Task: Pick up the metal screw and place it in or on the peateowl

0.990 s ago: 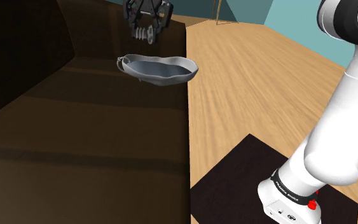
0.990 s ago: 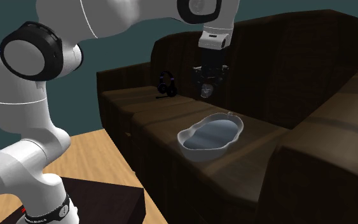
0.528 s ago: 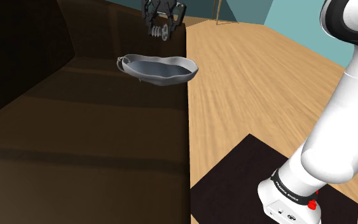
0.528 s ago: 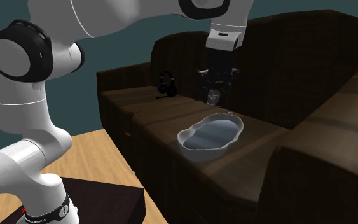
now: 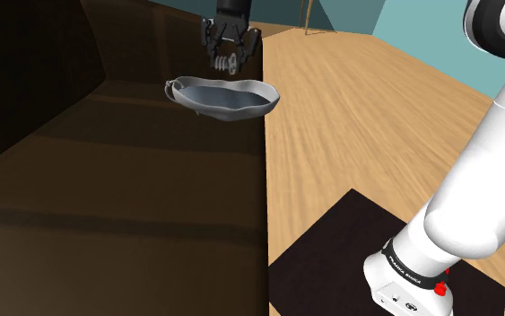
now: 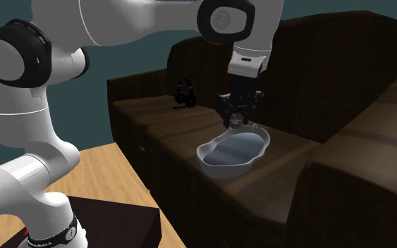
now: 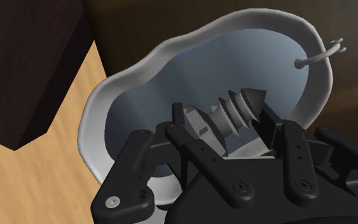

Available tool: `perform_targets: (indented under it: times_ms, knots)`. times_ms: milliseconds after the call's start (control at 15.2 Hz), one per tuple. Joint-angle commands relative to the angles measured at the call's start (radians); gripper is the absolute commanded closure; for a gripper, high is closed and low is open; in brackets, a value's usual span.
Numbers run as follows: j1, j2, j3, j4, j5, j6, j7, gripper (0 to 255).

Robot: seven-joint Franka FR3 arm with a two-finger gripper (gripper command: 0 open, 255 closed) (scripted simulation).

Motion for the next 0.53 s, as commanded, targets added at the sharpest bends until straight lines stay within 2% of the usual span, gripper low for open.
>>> perform_targets:
  times_ms: [0, 198, 462]
  knots:
    - [-0.001, -0.009, 0.0, -0.036, 0.002, 0.028, -0.007, 255]
    - [-0.002, -0.017, -0.001, -0.079, 0.004, 0.061, -0.016, 255]
    - [-0.002, -0.017, -0.001, -0.079, 0.004, 0.061, -0.016, 255]
